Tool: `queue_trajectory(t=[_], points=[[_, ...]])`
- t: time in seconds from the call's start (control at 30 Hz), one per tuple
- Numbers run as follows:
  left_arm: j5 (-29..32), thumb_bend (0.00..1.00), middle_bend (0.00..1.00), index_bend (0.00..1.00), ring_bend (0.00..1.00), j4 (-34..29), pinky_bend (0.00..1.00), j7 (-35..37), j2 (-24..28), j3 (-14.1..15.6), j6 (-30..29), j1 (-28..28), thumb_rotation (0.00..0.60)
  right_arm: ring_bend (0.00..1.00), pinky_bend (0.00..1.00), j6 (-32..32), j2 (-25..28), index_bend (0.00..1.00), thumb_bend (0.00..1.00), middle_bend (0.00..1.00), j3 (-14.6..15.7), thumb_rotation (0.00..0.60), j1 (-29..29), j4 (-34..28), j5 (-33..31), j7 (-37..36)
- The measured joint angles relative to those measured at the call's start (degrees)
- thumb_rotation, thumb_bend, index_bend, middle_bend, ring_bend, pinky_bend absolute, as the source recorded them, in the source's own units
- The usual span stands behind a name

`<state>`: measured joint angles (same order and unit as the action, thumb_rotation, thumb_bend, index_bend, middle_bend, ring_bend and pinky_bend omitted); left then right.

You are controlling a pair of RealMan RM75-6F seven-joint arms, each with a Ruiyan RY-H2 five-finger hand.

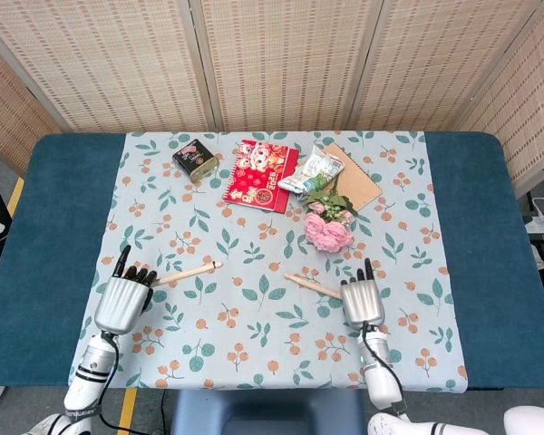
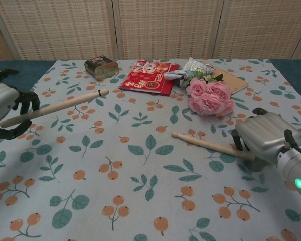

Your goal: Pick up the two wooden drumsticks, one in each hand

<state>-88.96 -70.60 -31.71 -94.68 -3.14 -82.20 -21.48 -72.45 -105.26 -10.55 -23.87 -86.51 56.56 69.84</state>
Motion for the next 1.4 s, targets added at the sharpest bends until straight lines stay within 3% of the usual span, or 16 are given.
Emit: queue_trajectory(t=[0.5,0.7,0.9,1.17,1.4], points=[[0.08,0.51,0.86,0.83,0.48,0.20,0.11,-0.57,-0.04,-0.43,0.47,0.00,0.600,0.39,0.00,-1.11,-0.02,0.78,0.29,0.69,1.98,0.600,-1.84,2.21,-2.40,-1.43],[0.46,0.51,0.86,0.83,0.49,-0.54,0.11,0.98,0.55,-0.90,0.73,-0.08,0.600,0.52,0.00,-0.79,0.75,0.90,0.39,0.81,3.03,0.600,-1.89,2.66,-0.45,-5.68],[3.48,0.51,0.86,0.83,0.49,-3.54,0.11,3.45,2.42,-3.34,2.55,-0.76,0.600,0.54,0.00,-1.65,3.86,0.93,0.42,0.83,5.23,0.600,-1.13,0.41,6.61,-13.79],[9.67,0.51,0.87,0.83,0.49,-10.18,0.11,5.57,6.25,-6.40,6.89,-1.57,0.600,0.55,0.00,-6.23,9.82,0.93,0.42,0.83,8.42,0.600,0.64,-8.70,18.76,-22.42],[11.53,0.51,0.87,0.84,0.50,-18.48,0.11,5.13,8.24,-6.20,10.45,-2.72,0.600,0.55,0.00,-8.48,11.28,0.93,0.42,0.83,10.75,0.600,1.31,-14.06,28.32,-25.09]])
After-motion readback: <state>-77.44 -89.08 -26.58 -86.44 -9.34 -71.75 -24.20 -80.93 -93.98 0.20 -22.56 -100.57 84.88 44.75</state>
